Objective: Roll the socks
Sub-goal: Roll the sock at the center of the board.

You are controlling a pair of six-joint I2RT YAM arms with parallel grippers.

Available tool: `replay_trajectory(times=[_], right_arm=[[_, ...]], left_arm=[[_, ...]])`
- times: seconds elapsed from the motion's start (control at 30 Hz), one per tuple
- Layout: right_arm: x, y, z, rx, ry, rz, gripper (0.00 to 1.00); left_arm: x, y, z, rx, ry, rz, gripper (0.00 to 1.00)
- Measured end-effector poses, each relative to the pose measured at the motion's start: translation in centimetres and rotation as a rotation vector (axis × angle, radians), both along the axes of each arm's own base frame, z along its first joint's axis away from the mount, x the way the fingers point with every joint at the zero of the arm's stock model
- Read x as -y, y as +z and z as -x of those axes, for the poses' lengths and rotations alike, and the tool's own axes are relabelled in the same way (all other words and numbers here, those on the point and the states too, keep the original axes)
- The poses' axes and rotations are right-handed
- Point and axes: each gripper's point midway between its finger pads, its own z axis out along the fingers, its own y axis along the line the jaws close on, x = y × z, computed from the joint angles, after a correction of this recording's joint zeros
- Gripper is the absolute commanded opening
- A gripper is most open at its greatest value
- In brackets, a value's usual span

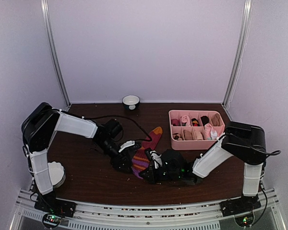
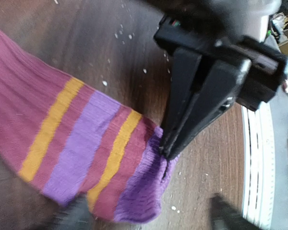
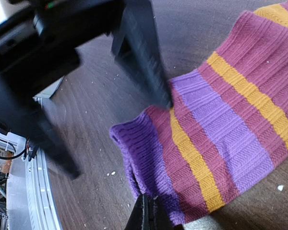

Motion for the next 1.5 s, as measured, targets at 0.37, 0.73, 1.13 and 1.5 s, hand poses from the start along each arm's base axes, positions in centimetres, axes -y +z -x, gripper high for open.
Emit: replay_trajectory(times=[0.37, 0.73, 1.13, 1.5], right_arm=[[0.2, -0.1, -0.1, -0.072, 0.01, -0.023, 0.0], [0.7, -0.3, -0.4, -0.132, 0.049, -0.014, 0.0], [1.2, -0.3, -1.0, -0.24, 0.091, 0.039, 0.0], [1.7, -0.3, -0.6, -0.257, 0.1, 0.075, 0.0]], left_arm=[[-2.5, 9.9, -6.2, 0.459, 0.157, -0.072, 0.94], [-2.8, 7.4, -2.2, 0.407, -0.006, -0.014, 0.61], [2.1, 4.4, 5.1, 0.481, -0.29, 0.032, 0.2], [3.3, 2.5, 2.1, 0.535, -0.185, -0.01, 0.45]])
